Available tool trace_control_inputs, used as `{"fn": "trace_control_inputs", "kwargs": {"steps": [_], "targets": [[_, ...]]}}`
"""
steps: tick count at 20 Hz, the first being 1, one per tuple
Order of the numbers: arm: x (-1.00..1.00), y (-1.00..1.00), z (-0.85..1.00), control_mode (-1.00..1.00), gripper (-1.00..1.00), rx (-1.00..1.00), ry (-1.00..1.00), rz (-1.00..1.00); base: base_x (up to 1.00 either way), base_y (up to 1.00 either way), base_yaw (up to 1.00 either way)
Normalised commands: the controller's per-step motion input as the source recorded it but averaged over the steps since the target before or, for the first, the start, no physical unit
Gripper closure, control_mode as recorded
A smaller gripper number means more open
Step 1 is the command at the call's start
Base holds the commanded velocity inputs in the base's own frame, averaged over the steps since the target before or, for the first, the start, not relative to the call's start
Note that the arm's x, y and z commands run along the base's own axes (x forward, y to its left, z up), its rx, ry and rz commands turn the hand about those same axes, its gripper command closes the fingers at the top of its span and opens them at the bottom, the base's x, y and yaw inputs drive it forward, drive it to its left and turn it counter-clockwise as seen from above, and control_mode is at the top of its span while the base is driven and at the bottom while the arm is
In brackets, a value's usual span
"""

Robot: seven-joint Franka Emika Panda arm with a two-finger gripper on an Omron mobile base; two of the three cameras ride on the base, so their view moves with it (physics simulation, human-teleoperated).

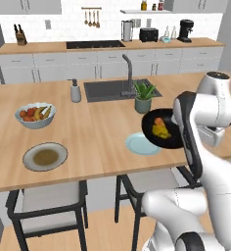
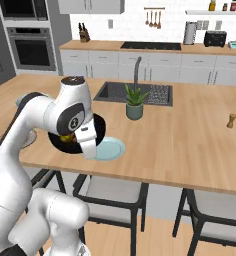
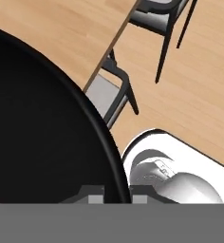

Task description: Pick the chicken drumstick and lemon from their plates and place them in the bowl. Then put the bowl in the fridge.

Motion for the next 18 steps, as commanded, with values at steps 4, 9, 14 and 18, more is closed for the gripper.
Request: {"fn": "trace_control_inputs", "kwargs": {"steps": [4,9,14,18], "targets": [[-0.73,0.25,0.52,-1.00,1.00,0.00,-0.12,0.00,0.00,0.00,0.00],[-0.12,0.03,0.08,1.00,1.00,0.00,-0.02,0.00,-0.42,0.27,0.00],[0.00,0.00,0.00,1.00,1.00,0.00,0.00,0.00,-0.75,0.98,0.08],[0.00,0.00,0.00,1.00,1.00,0.00,0.00,0.00,-0.48,1.00,0.12]]}}
